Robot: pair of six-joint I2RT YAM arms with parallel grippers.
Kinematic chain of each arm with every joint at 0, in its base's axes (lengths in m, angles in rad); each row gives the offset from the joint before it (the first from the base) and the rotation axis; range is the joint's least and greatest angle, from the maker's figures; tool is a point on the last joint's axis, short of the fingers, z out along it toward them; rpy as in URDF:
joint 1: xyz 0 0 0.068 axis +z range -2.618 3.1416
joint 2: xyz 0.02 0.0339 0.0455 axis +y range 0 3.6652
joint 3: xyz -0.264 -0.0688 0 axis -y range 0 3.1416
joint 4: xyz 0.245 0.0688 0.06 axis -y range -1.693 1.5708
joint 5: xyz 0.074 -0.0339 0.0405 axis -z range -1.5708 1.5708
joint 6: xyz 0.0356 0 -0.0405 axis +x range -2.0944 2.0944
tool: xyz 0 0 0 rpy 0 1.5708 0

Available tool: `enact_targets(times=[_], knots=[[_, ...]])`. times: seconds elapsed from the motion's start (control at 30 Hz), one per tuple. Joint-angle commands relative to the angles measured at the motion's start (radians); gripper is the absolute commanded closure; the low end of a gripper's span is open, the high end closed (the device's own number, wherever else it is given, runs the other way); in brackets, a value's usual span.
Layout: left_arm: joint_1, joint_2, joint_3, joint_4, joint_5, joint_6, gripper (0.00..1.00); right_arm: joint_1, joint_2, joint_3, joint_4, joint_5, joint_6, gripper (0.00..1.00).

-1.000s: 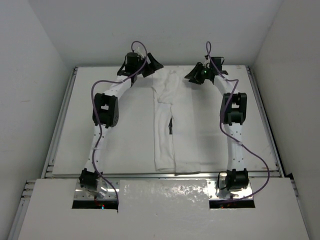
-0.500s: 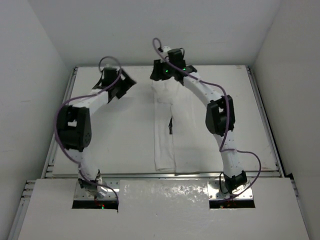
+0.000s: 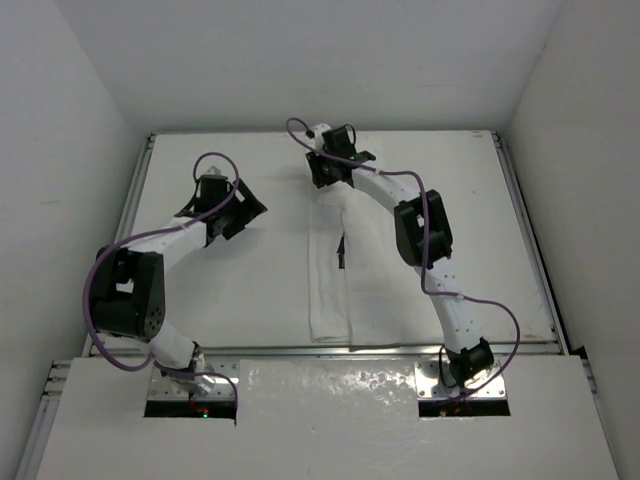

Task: Fold and stack the t-shirts
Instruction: Rotate the tshirt 90 degrees

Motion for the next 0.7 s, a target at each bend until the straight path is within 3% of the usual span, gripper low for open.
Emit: enact_targets(times=[0.0,0.07,0.2,0.37,0.67], knots=[[-0.013,-0.025,0.019,0.055,0.019,0.040,0.22,0.041,-0.077,-0.059,0.042,0.072,-0.094,0.57],[-0.025,-0.016,0.021,0.061,0.017,0.047,0.22,0.050,-0.143,-0.155,0.100,0.080,-0.109,0.56],[-0.046,0.024,0.031,0.066,0.045,0.059,0.22,0.048,-0.188,-0.151,0.071,0.098,-0.128,0.56],[-0.085,0.052,0.059,0.060,0.042,0.083,0.22,0.048,-0.306,-0.343,0.171,0.065,-0.171,0.56],[-0.111,0.087,0.085,0.058,0.053,0.097,0.23,0.050,-0.274,-0.334,0.130,0.056,-0.260,0.58]])
